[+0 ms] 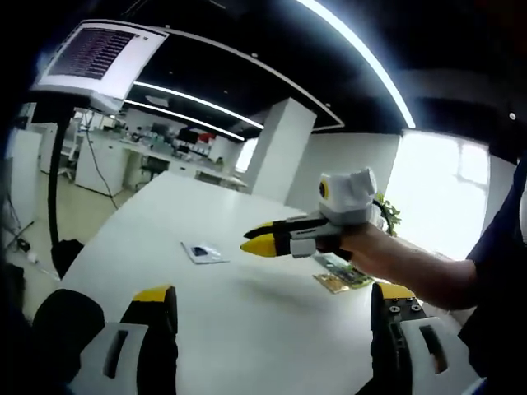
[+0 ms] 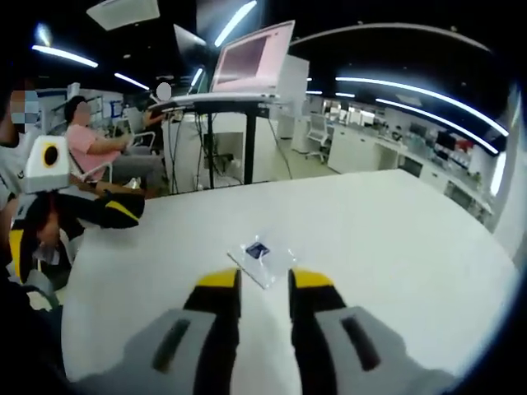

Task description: Arrange the skincare products in the storage area until every visible bottle or jar stands upright without overlapping.

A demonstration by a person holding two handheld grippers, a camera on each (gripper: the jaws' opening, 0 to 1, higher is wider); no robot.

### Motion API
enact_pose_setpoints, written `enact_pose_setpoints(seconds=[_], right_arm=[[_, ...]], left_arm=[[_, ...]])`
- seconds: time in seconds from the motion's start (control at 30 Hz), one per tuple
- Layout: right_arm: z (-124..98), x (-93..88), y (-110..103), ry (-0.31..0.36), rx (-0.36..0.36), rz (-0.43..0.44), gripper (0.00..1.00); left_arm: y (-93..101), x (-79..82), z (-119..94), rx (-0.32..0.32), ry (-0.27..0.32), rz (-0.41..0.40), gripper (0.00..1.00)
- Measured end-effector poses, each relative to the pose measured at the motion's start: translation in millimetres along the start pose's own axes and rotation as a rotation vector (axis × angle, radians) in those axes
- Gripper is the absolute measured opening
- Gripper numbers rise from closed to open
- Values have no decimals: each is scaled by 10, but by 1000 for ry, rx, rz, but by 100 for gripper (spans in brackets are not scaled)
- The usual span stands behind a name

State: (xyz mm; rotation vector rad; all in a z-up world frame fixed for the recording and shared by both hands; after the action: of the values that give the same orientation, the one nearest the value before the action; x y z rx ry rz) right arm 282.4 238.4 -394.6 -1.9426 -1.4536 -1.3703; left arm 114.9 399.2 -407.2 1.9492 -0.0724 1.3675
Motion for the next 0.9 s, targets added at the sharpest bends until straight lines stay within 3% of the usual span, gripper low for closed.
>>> enact_pose_setpoints(seconds=[0.17, 0.4, 0.5, 0.9], right_arm=[[119, -12, 27, -7, 23, -11, 16], [249, 36, 131, 5, 52, -49, 1], [299, 57, 170, -22, 33, -130, 1], [392, 8, 117, 1, 58, -108, 1]], left_arm=[[-8, -3, -5, 6, -16, 2, 100], [-49, -2, -20, 23, -19, -21, 100], [-57, 13, -13, 9, -25, -32, 100], [-127, 55, -34, 47, -32, -31, 100]])
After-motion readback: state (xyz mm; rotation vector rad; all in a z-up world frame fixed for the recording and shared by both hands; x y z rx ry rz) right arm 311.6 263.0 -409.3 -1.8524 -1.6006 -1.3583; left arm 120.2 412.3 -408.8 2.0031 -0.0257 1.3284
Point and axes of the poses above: the point that each gripper's makers call its tool centre point, and the gripper's own axes: z roughly forward along the fingers, y roughly to its right, x roughly out of its top, the point moved 9 cm from there along -z, roughly backward along the fingers, and after that the axes turned 8 degrees about -z, right-handed, at the moved point
